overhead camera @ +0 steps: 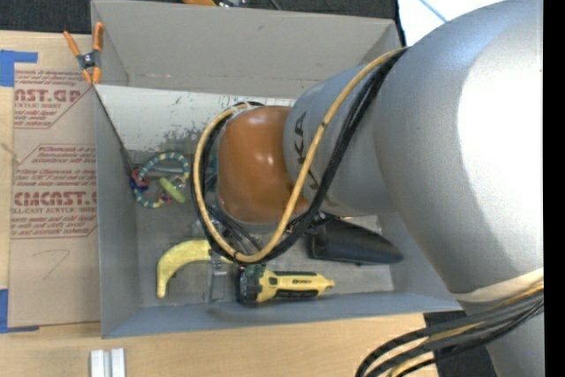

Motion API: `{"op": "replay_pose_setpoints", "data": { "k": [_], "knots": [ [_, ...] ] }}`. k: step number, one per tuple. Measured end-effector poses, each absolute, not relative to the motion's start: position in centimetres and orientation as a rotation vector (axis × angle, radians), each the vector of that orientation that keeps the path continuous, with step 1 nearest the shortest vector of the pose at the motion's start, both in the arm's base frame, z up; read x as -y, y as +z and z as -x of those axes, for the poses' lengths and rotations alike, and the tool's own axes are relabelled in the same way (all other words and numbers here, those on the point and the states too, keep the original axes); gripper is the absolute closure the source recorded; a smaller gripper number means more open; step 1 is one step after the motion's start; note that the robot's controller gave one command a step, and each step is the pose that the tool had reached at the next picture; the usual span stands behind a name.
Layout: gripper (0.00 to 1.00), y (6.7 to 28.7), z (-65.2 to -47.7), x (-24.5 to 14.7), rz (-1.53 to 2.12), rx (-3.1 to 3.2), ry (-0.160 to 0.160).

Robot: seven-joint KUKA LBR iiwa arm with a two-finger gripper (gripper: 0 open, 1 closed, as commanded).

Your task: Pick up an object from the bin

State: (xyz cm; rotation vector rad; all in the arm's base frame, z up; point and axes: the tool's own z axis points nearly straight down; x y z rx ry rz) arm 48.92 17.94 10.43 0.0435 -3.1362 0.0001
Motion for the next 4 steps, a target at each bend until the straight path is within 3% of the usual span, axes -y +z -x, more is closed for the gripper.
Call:
{"op": "replay_pose_setpoints", "data": {
  "k": [1, 2, 3, 4],
  "knots": [
    [0.00, 10.6, -50.0, -15.3, -0.032, 3.149, -0.004],
    [0.00, 6.8, -49.4, -17.2, 0.029, 3.136, -0.005],
    [1.00, 7.1, -48.8, -15.5, -0.013, 3.155, -0.009],
    [1.00, 7.1, -48.8, -15.5, -0.013, 3.155, -0.010]
  ]
}}
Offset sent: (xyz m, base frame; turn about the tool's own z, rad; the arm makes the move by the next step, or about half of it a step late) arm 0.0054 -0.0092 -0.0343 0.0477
